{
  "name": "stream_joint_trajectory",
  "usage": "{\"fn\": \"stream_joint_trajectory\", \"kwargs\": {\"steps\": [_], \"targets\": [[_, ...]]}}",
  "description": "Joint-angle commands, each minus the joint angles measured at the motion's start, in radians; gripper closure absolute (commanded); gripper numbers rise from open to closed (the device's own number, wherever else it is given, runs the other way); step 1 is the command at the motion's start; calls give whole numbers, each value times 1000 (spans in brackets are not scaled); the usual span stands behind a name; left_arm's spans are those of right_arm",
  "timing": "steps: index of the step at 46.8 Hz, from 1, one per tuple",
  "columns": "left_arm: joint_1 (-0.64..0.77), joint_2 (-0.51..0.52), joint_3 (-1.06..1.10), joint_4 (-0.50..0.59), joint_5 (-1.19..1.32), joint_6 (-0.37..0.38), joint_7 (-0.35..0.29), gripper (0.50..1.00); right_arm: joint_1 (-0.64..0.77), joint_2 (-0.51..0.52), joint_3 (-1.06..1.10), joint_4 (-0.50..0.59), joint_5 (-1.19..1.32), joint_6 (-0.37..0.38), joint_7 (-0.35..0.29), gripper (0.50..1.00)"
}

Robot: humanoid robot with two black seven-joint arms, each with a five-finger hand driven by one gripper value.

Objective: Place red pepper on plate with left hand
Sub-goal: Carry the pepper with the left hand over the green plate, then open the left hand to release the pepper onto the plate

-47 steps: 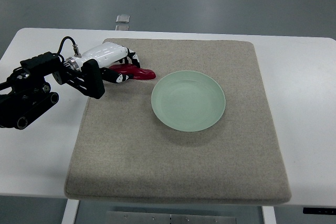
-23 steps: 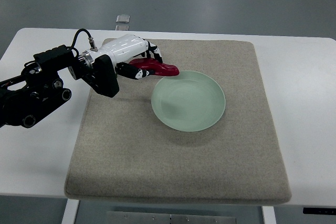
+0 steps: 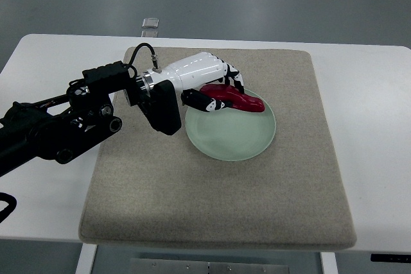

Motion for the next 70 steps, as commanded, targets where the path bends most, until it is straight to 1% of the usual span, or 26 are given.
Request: {"fn": "stream_joint_trajectory", "kwargs": {"steps": [1, 21, 34, 50, 52, 54, 56, 58, 61, 62, 65, 68, 70], "targets": [[0, -18, 7, 2, 4, 1, 0, 1000, 0, 0, 0, 0, 0, 0, 0, 572], [-19, -40, 82, 15, 15, 7, 2, 1000, 0, 0, 0, 0, 0, -1, 0, 572], [-17, -38, 85, 36, 15, 9, 2, 1000, 0, 0, 0, 0, 0, -1, 0, 572], [-8, -35, 85, 38, 14, 12, 2, 1000, -1, 0, 0, 0, 0, 0, 0, 572], [-8, -35, 85, 38, 12, 12, 2, 992, 0, 0, 0, 0, 0, -1, 0, 572], [-8, -35, 85, 38, 12, 13, 2, 973, 0, 0, 0, 0, 0, -1, 0, 572], [-8, -35, 85, 38, 10, 13, 2, 930, 0, 0, 0, 0, 0, 0, 0, 572], [-7, -35, 85, 38, 9, 24, 2, 875, 0, 0, 0, 0, 0, 0, 0, 572], [-7, -35, 85, 38, 6, 56, 2, 746, 0, 0, 0, 0, 0, -1, 0, 572], [-7, -35, 85, 38, 4, 64, 2, 722, 0, 0, 0, 0, 0, 0, 0, 572], [-5, -35, 85, 36, 1, 75, 2, 686, 0, 0, 0, 0, 0, 0, 0, 572], [-5, -35, 85, 36, -3, 76, 2, 624, 0, 0, 0, 0, 0, -1, 0, 572], [-3, -34, 85, 36, -5, 75, 2, 596, -1, 0, 0, 0, 0, 0, 0, 572]]}}
